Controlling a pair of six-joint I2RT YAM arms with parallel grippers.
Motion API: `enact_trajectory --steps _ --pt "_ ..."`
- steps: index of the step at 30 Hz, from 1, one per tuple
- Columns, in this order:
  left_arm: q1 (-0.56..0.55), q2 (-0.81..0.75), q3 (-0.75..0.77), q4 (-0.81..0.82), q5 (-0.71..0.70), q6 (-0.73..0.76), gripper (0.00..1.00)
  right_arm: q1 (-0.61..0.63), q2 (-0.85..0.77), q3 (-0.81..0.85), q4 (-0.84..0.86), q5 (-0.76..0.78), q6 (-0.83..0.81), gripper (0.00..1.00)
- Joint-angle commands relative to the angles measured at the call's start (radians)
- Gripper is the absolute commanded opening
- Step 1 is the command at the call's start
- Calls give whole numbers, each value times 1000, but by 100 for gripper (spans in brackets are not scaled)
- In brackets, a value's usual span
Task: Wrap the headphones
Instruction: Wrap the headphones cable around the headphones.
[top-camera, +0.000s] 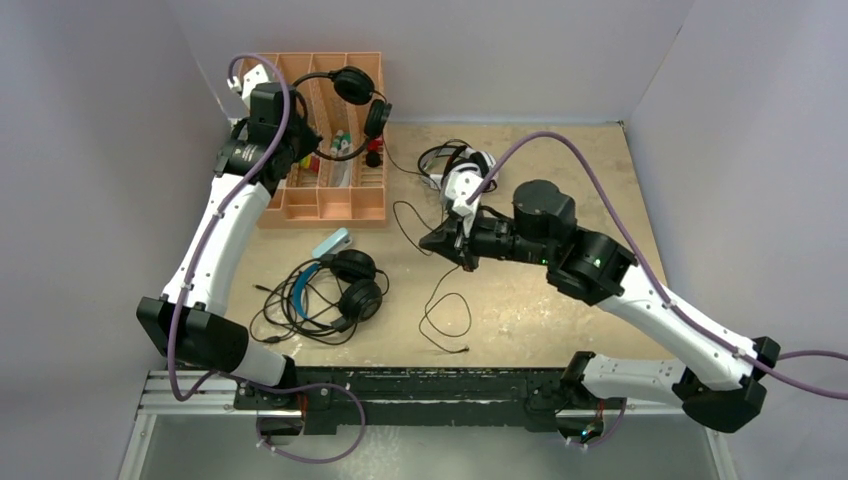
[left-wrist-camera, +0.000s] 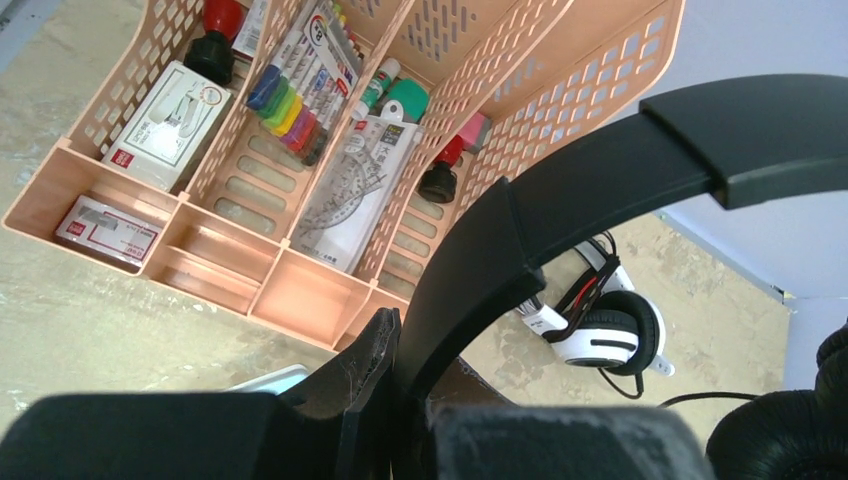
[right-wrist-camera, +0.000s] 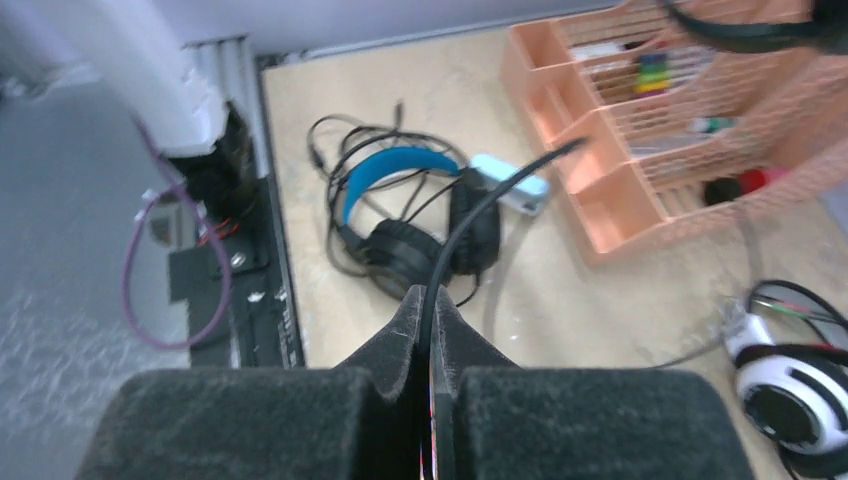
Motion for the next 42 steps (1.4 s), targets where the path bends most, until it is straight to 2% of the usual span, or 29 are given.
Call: enact_trajectory --steps 1,5,9,15,19,22,25,31,35,38,42 --pt "7 -16 38 76 -6 -69 0 5 75 65 -179 -270 -101 0" --pt "7 32 23 104 6 -88 0 8 115 153 -218 -388 -93 0" --pt "7 68 -3 153 91 -127 0 7 166 266 -305 -371 -119 0" --pt "-14 58 -105 245 135 -130 0 9 200 385 -304 -221 -83 0" --pt "-145 53 -185 296 110 34 0 9 279 536 -386 -91 -112 0" --pt "-174 -20 -343 394 172 105 0 4 333 636 -460 85 -149 0" --pt "-176 -118 -478 502 227 143 0 -31 365 694 -516 167 -176 0" --pt "-182 -228 -557 523 363 241 0 -172 357 699 -533 157 -188 0" --pt "-183 -284 -573 518 469 310 0 -205 367 694 -535 158 -218 0" --pt "-185 -310 -552 473 525 367 0 -243 384 696 -523 165 -223 0" --pt "-185 -312 -494 371 619 436 0 -314 391 675 -456 88 -210 0"
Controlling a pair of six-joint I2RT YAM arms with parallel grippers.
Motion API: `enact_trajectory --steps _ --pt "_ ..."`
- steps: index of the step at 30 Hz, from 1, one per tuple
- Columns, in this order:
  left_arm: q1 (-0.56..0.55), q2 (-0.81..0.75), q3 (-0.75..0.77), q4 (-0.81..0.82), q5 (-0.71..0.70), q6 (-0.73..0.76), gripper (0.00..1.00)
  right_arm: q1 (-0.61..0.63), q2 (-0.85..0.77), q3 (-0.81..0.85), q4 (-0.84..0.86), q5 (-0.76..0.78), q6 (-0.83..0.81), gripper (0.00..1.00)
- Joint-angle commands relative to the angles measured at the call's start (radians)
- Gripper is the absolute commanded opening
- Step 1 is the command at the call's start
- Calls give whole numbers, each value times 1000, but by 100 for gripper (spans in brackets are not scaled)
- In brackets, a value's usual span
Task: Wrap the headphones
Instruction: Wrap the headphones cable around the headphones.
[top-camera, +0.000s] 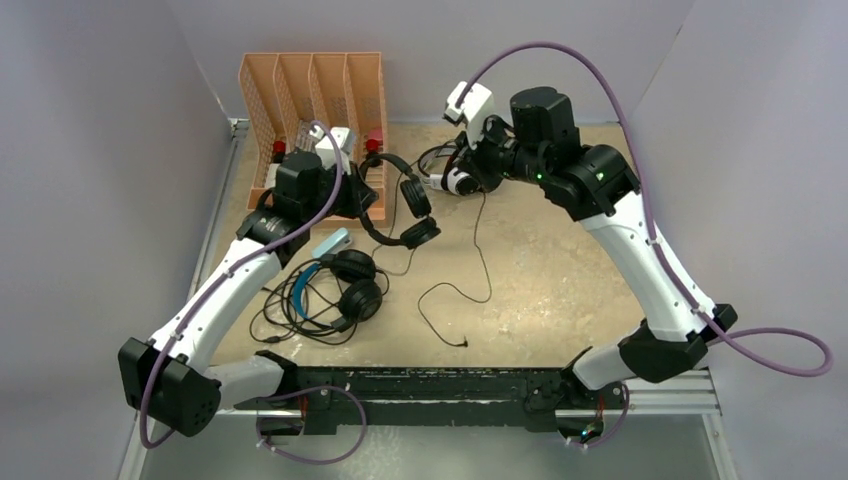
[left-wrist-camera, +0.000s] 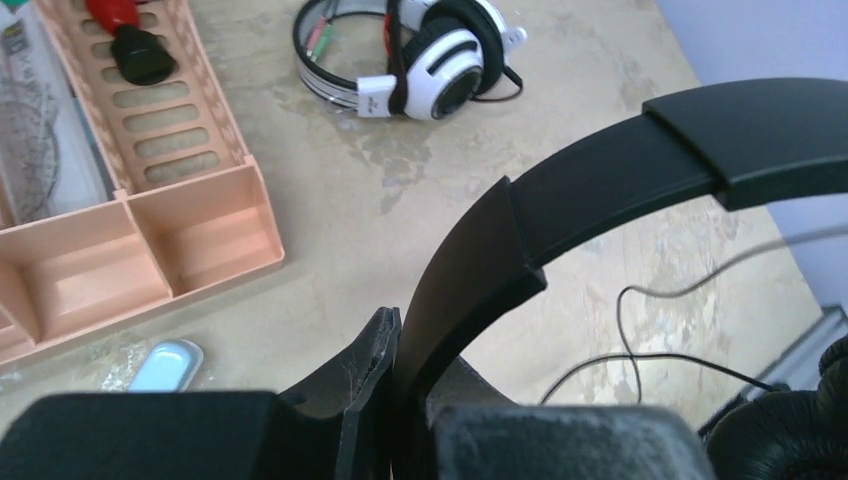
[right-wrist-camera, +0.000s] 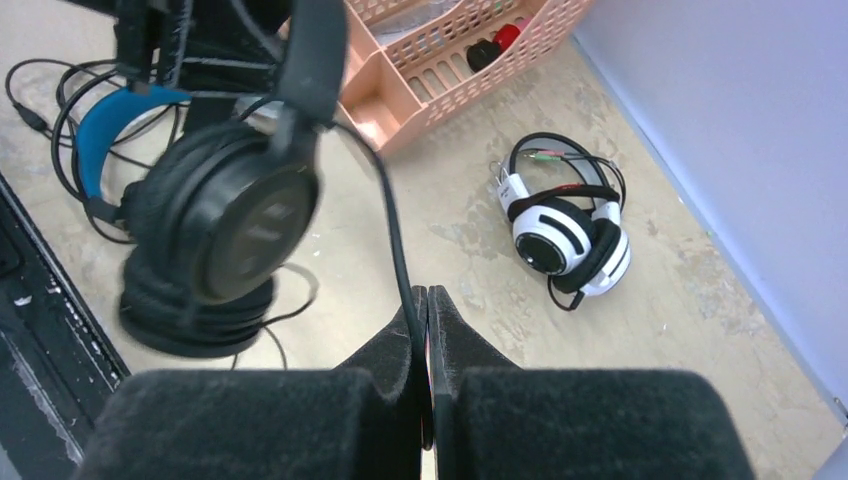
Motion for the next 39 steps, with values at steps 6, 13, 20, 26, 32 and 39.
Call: enact_trajectory --steps 6,13,20,26,32,39 --pt "-2 -73 110 -79 199 67 0 -203 8 -147 211 -119 36 0" --pt "-2 -25 268 -54 310 -212 0 -231 -90 -735 797 -245 211 0" --pt "-2 24 427 -120 324 -290 0 -231 -46 -850 954 -278 286 0" --pt "-2 65 522 -187 258 -327 0 -232 -31 -932 1024 -298 342 0" --pt "0 84 541 -158 233 -368 0 -230 -16 -990 1080 -316 388 0" --pt "0 98 592 -168 160 -373 0 -221 -1 -1057 1114 -328 431 0"
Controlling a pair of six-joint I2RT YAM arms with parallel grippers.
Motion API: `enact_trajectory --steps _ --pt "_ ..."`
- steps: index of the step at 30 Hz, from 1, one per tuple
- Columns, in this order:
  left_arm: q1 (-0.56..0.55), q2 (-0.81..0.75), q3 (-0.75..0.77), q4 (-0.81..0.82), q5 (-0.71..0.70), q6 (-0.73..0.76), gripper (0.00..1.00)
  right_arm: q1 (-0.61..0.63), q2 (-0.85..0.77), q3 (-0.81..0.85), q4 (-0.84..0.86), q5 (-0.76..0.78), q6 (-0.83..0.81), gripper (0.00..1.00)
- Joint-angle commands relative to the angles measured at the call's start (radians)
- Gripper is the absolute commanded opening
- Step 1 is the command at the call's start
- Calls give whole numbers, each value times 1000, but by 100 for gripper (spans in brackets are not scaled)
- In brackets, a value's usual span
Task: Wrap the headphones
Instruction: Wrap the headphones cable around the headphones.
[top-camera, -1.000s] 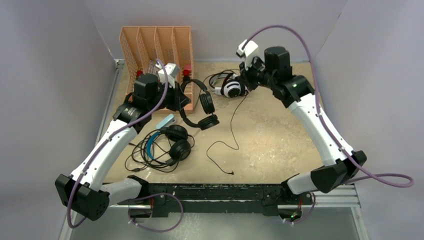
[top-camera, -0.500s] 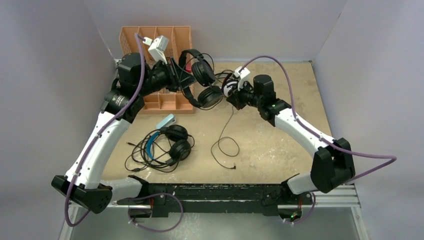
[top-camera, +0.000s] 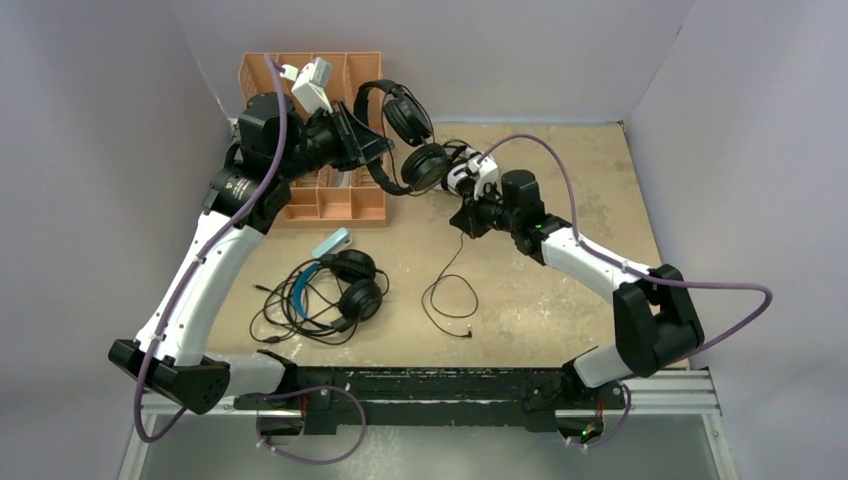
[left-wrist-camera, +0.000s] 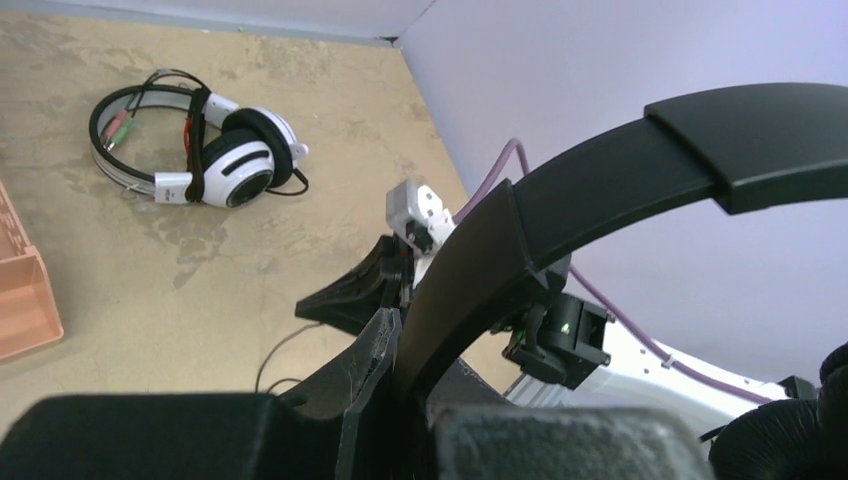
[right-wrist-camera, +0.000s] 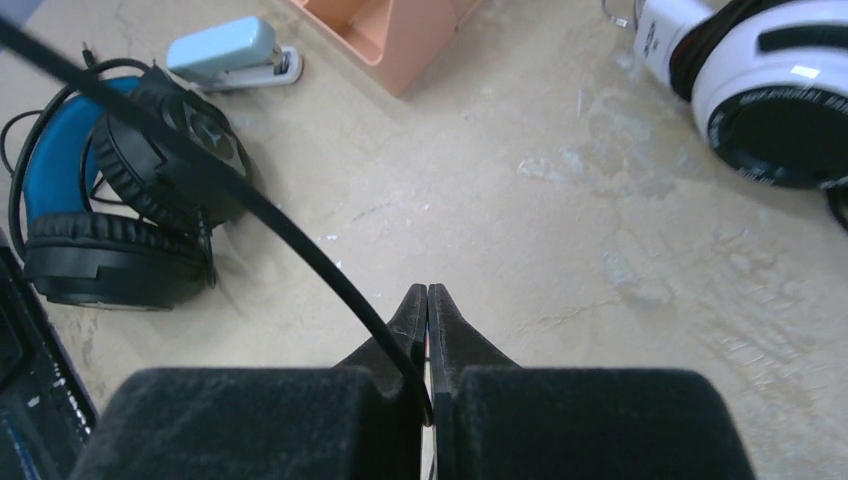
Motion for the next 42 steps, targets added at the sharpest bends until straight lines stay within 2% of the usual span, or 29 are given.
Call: enact_trajectory --steps 1,5,11,17,25,30,34,38,42 --pt "1 -6 90 42 -81 -33 0 17 -17 -51 90 -31 53 0" --pt "1 -6 104 4 -272 -30 0 64 -32 -78 75 -2 64 0" --pt "5 9 120 -32 -678 -42 0 220 -95 -88 -27 135 48 0" --pt "5 42 113 -6 -909 -25 0 303 -170 -73 -125 176 64 0" --pt "5 128 99 16 -1085 98 0 453 -237 26 -303 260 56 0" --pt "7 185 67 14 -1143 140 0 551 -264 126 -424 317 34 0" --pt "5 195 -14 45 -1142 224 0 584 -268 237 -501 354 12 0" --pt "0 128 -183 147 -1054 359 0 585 -244 399 -618 421 -49 0" --pt "-15 36 -332 204 -929 476 0 544 -158 580 -723 496 -207 0"
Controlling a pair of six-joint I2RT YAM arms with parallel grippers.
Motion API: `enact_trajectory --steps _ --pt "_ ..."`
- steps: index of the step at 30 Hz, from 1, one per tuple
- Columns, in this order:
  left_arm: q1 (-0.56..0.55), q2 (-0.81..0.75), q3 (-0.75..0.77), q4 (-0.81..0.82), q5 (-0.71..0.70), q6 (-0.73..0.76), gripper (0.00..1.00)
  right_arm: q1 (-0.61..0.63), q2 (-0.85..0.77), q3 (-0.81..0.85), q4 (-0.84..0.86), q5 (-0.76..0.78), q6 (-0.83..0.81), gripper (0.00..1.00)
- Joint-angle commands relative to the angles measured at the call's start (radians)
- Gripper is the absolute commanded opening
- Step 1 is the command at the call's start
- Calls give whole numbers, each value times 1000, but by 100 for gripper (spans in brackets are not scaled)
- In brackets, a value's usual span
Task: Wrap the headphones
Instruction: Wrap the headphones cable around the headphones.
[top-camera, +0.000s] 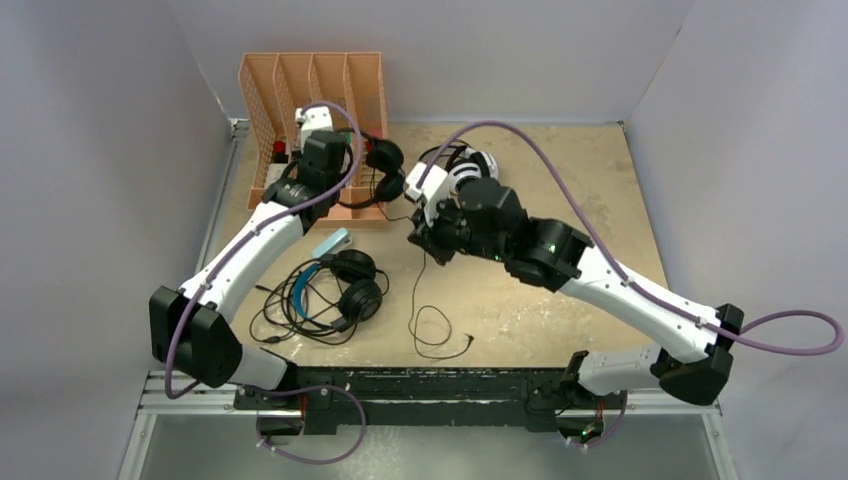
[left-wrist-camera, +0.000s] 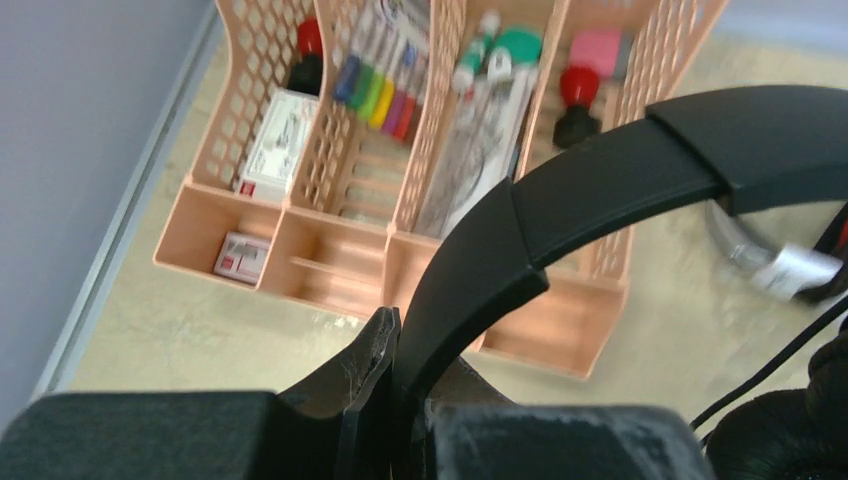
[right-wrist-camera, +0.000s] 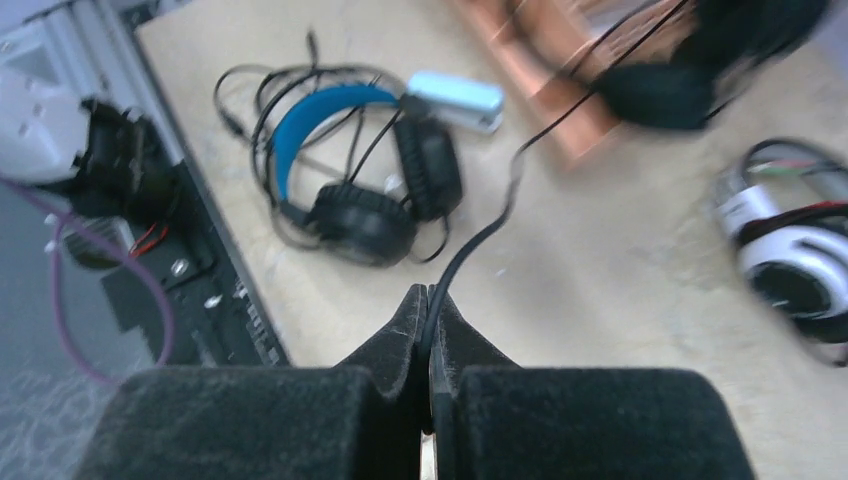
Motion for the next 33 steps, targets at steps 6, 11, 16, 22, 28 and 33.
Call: enact_trajectory --steps 6,11,16,22,28,33 --pt "-21 -247 -193 104 271 266 0 -166 211 391 -195 35 -280 0" --pt "-29 -337 -237 89 424 303 0 -262 264 425 -126 -39 -324 0" --pt "-29 -363 -217 65 532 291 0 -329 309 436 -86 -152 -330 0" --pt "-29 -312 -180 27 430 250 0 -328 277 443 -81 -170 -325 0" --pt "-29 -294 -184 111 569 77 0 -335 179 296 -101 -186 -329 0" --pt "-29 -322 -195 195 757 23 0 -408 134 159 -27 -181 -254 0"
